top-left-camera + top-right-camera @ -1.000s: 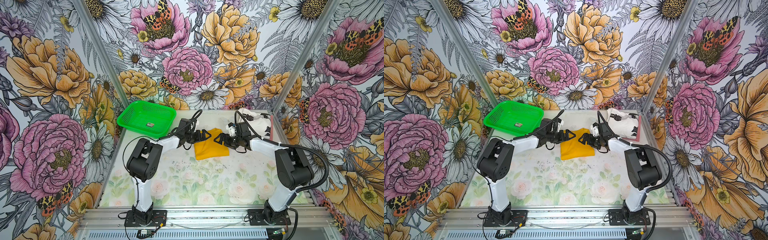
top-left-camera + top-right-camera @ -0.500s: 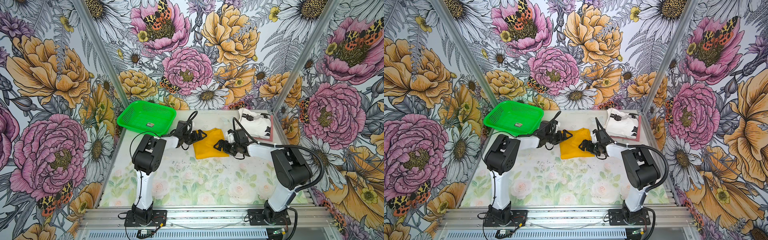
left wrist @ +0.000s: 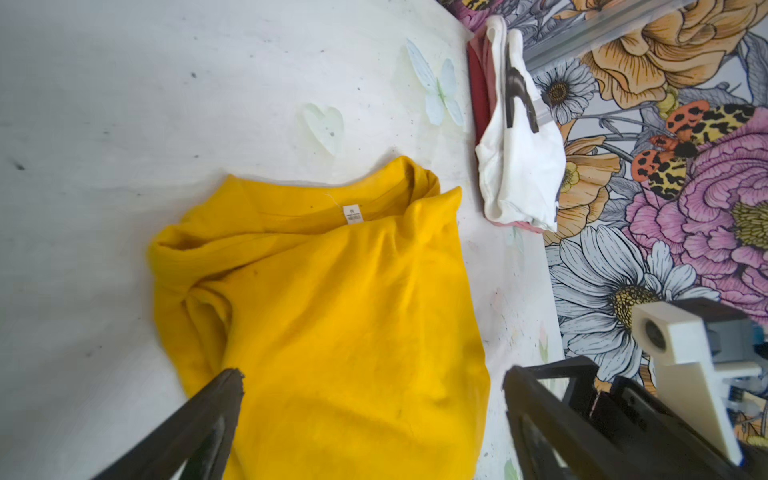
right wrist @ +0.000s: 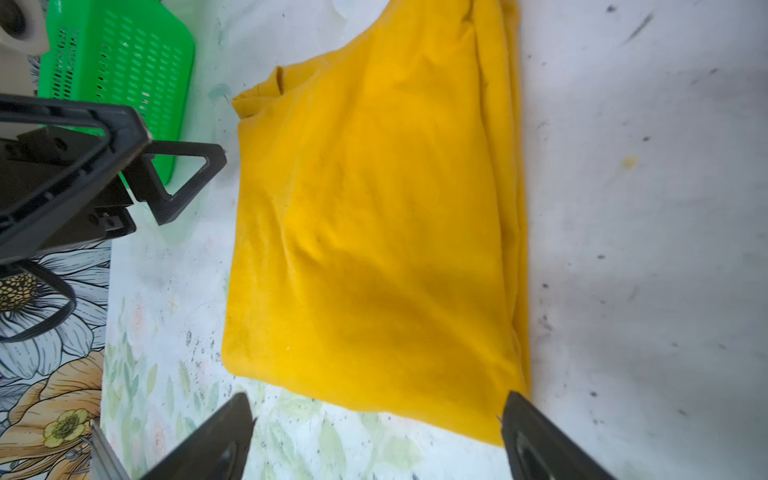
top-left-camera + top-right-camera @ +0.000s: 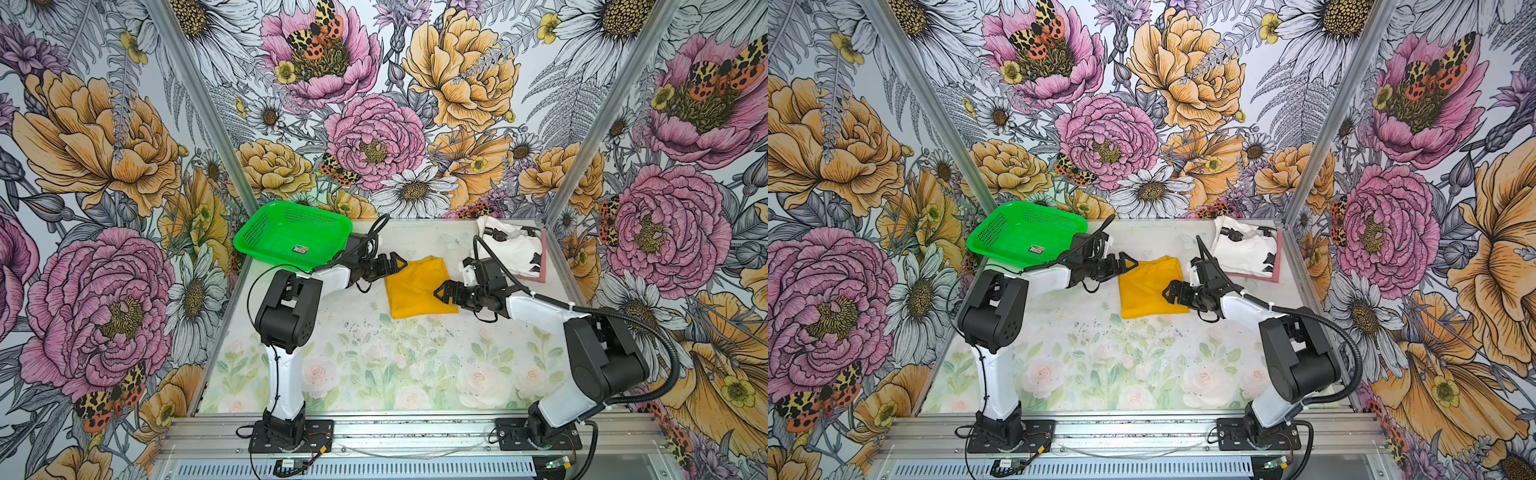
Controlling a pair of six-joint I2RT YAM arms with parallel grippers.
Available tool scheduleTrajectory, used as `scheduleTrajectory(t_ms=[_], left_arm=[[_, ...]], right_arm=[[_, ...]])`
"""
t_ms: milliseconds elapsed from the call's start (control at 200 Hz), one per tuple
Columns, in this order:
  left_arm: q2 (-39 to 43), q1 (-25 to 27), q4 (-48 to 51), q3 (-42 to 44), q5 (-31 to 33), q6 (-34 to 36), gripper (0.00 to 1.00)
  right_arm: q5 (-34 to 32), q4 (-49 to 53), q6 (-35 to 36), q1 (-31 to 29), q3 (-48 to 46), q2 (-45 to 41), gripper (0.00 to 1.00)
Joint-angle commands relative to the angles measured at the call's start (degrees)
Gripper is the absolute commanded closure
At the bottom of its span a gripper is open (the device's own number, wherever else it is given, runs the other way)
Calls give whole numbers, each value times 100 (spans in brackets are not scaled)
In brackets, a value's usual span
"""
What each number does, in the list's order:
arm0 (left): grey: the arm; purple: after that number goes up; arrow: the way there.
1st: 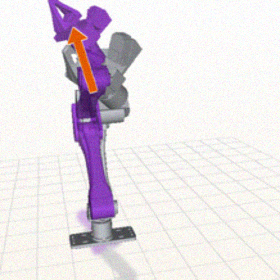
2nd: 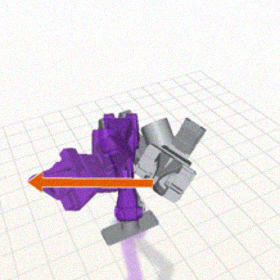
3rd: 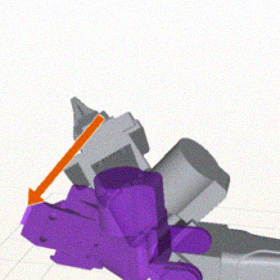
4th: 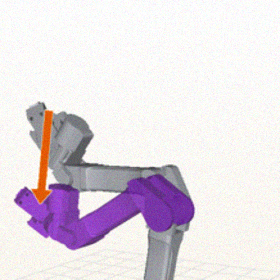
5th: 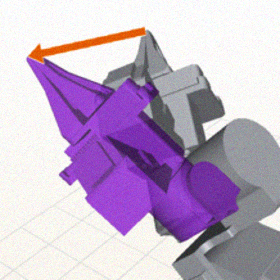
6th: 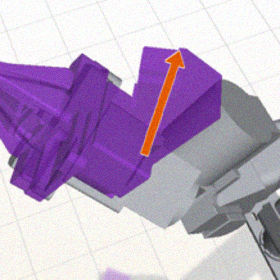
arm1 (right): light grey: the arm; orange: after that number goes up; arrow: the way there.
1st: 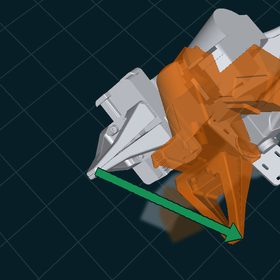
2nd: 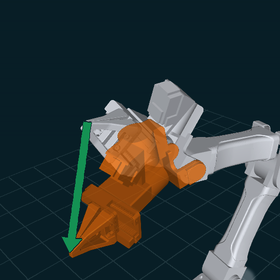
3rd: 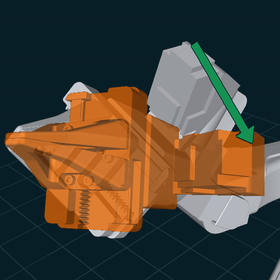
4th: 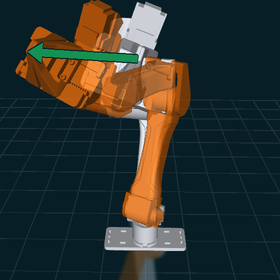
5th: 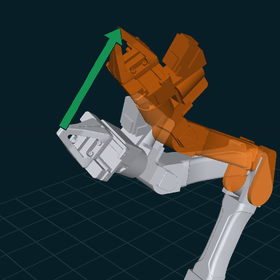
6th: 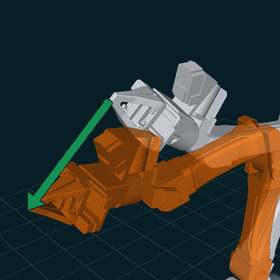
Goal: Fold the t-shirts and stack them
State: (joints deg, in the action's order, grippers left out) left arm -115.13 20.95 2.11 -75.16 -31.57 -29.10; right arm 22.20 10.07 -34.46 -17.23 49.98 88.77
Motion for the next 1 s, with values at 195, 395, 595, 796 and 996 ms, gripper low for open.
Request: scheduleTrajectory(t_ms=[195, 395, 595, 796, 996], left_arm=[[-381, 716, 291, -889, -552, 125, 1], [-1091, 1123, 219, -1509, -541, -63, 1], [-1613, 939, -51, -1675, -476, -240, 1], [-2084, 558, -142, -2147, -734, -205, 1], [-2172, 276, -265, -2576, -1092, -184, 1]], right_arm=[[-481, 842, 161, 704, -292, -1406, 5], [-331, 1099, 227, 1181, -593, -1967, 5], [-254, 1260, 361, 1258, -740, -2161, 5], [-123, 1255, 378, 1258, -873, -2189, 5], [-13, 1252, 410, 1217, -865, -2084, 5]])
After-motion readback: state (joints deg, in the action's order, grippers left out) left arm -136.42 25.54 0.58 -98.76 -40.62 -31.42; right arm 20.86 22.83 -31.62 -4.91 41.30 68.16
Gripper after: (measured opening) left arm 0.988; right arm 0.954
